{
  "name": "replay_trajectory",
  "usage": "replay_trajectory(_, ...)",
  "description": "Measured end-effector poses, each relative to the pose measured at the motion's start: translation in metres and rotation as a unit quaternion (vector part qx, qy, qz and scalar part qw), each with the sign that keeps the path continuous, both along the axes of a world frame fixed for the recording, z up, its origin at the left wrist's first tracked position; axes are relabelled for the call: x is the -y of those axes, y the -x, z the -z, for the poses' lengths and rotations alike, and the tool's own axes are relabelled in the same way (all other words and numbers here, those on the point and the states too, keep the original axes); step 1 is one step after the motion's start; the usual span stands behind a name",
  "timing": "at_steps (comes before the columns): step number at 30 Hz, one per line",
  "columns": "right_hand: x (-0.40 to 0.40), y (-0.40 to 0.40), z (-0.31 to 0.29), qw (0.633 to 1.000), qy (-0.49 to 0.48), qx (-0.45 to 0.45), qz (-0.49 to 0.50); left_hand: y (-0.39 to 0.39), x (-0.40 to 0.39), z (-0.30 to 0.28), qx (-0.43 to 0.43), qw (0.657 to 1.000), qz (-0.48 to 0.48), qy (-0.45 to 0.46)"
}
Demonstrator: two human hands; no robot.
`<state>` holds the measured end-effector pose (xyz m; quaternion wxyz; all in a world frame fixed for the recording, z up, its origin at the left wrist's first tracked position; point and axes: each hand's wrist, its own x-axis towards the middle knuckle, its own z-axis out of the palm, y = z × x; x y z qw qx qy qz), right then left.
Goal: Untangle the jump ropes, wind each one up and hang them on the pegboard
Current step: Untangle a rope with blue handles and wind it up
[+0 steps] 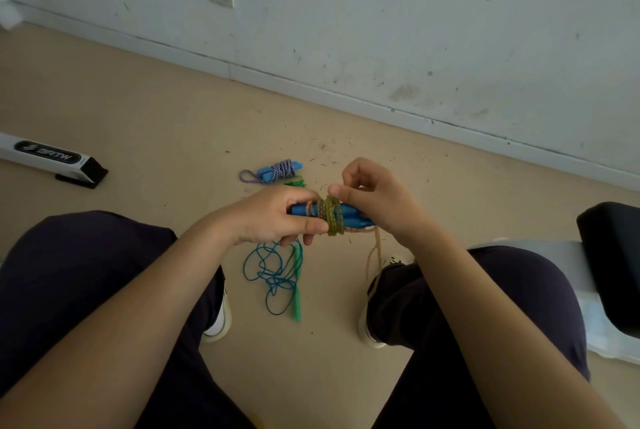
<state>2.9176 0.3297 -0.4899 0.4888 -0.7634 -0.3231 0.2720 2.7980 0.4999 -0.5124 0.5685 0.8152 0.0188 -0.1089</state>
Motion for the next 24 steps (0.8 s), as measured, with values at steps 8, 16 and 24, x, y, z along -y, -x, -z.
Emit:
replay_trajectory(8, -0.004, 0.01, -0.001, 0.977, -0.118, -0.177, -0.017, -0.005, 0.007, -0.007, 0.07, 0.967, -0.2, 0.141)
replay_trajectory(16, -0.017, 0.02, 0.0, 0.986, -0.064, -0.147, 0.052, -0.01, 0.016, -0.005, 0.087, 0.929, -0.312, 0.181)
replay_trajectory(24, -0.016, 0.014, -0.003, 0.997, 0.02, -0.002, 0.074, -0.01, 0.018, -0.005, 0.07, 0.927, -0.323, 0.177)
